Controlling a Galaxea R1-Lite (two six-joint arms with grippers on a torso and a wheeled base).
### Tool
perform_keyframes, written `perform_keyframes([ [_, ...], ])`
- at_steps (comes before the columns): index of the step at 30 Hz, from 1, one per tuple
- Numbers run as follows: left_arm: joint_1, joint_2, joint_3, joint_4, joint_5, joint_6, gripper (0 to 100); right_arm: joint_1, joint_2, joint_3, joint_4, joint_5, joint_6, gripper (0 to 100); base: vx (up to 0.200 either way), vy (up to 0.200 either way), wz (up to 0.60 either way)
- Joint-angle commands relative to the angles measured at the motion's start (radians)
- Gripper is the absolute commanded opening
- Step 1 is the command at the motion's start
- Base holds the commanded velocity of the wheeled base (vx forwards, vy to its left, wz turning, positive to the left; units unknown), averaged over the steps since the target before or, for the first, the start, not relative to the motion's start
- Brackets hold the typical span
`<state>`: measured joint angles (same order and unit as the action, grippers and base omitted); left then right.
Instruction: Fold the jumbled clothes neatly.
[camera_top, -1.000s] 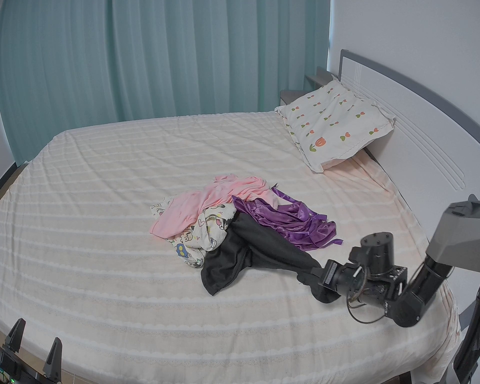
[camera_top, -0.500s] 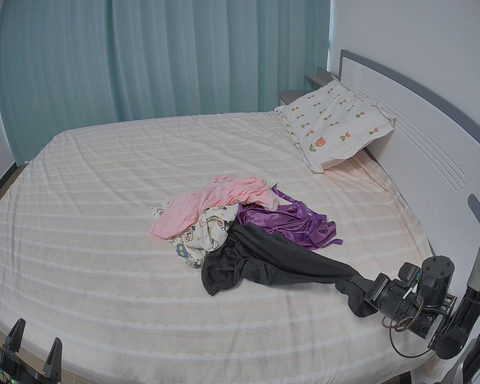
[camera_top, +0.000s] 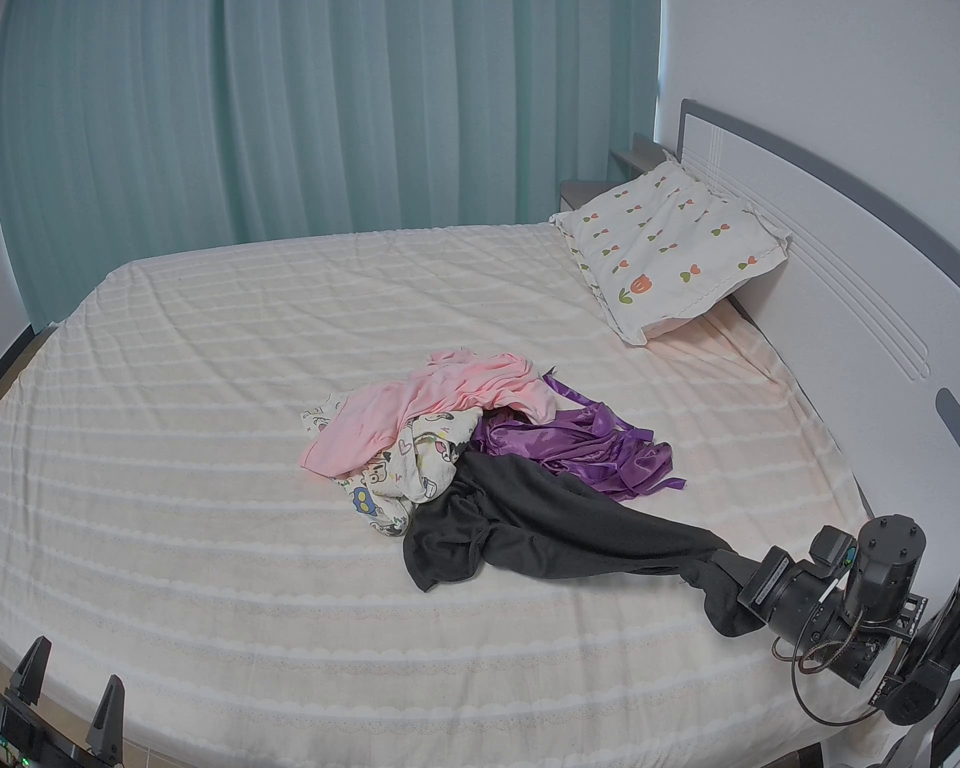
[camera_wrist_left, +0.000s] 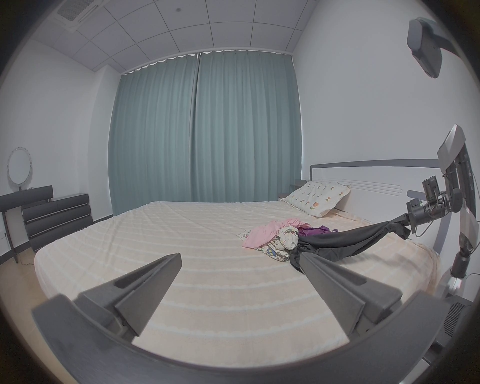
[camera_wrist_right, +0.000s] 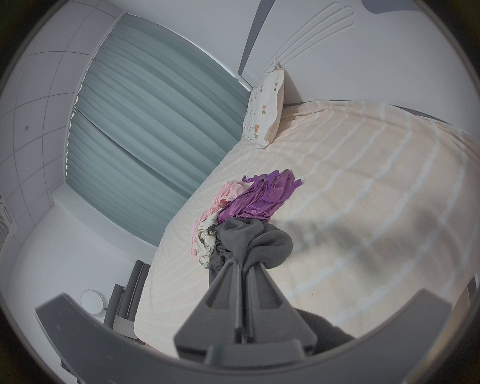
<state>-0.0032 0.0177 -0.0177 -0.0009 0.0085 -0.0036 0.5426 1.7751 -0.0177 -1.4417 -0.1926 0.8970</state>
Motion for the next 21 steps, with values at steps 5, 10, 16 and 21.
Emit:
perform_keyframes([
  [5, 0.000, -0.015, 0.018, -0.004, -0.028, 0.016, 100, 0.010, -0.006, 0.016, 0.001, 0.001, 0.000, 0, 0.000, 0.000, 0.00],
  [10, -0.008, 0.062, -0.137, -0.143, -0.193, -0.102, 100, 0.037, -0.009, 0.016, 0.001, 0.002, 0.002, 0, 0.000, 0.000, 0.00],
  [16, -0.006, 0.265, -0.079, -0.016, -0.332, 0.119, 100, 0.080, -0.002, 0.016, 0.004, -0.005, 0.022, 0, 0.000, 0.000, 0.00],
  [21, -0.014, 0.487, -0.067, -0.018, -0.332, 0.140, 100, 0.100, 0.006, 0.016, 0.004, -0.004, 0.031, 0, 0.000, 0.000, 0.00],
])
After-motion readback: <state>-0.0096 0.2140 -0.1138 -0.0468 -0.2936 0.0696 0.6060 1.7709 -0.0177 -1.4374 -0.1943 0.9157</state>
